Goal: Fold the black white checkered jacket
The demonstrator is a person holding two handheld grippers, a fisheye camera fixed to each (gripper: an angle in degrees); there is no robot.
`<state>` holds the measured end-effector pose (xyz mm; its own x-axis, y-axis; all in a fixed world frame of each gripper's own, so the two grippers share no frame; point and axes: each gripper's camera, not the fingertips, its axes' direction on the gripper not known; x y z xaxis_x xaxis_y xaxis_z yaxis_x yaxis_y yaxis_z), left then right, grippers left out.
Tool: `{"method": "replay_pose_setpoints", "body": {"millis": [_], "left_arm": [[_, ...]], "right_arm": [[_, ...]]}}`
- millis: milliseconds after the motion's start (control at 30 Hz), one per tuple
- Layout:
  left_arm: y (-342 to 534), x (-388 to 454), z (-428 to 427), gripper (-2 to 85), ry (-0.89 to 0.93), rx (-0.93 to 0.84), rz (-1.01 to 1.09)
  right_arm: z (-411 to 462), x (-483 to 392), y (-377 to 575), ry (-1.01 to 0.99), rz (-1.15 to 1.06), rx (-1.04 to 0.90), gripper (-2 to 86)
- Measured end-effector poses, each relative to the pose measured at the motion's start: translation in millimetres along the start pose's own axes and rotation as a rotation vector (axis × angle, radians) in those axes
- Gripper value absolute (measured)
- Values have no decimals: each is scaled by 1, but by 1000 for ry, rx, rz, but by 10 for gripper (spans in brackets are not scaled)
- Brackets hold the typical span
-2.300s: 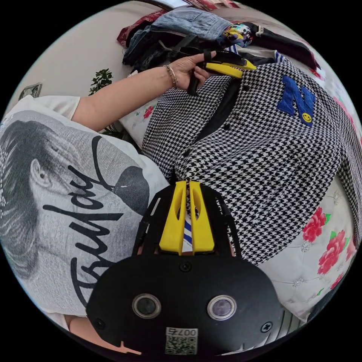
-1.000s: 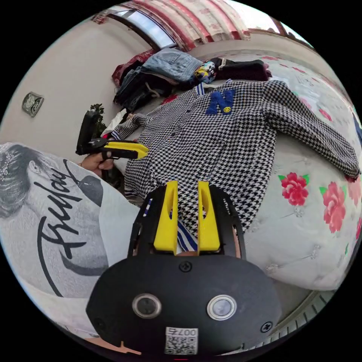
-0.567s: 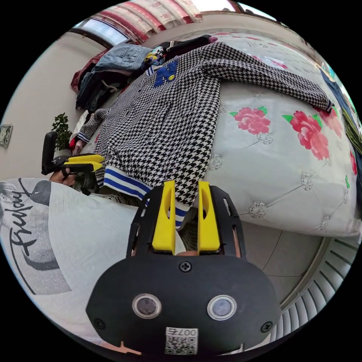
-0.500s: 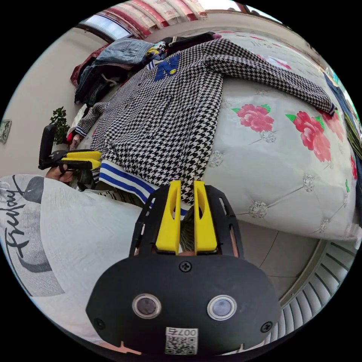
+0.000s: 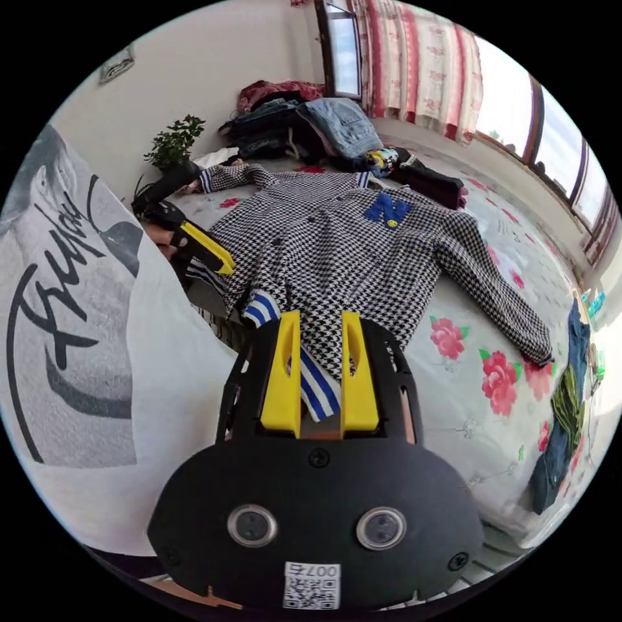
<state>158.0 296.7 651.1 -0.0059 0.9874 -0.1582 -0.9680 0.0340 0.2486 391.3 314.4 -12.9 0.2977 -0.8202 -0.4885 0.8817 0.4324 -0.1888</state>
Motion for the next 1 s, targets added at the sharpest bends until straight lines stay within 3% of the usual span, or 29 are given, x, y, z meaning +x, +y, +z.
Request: {"method": "replay_pose_setpoints", "body": {"millis": [167, 333, 433, 633, 833, 1000], "left_arm": [[-2, -14, -19, 66, -14, 32, -63], [9, -39, -45, 63, -40, 42, -151], [16, -50, -59, 61, -39, 63, -202], [16, -54, -87, 60, -38, 88, -232], [-1, -65, -113, 59, -40, 69, -267], [-18, -69, -143, 56, -81, 65, -235]], "right_arm": [[51, -78, -53, -135, -271, -21, 103], [141, -80, -67, -25, -254, -262, 83], [133, -65, -82, -134, -188, -342, 67], [48, -18, -96, -605, -13, -24, 56], [107, -36, -86, -552, -75, -281, 54], [63, 12, -70, -500, 11, -97, 55]]}}
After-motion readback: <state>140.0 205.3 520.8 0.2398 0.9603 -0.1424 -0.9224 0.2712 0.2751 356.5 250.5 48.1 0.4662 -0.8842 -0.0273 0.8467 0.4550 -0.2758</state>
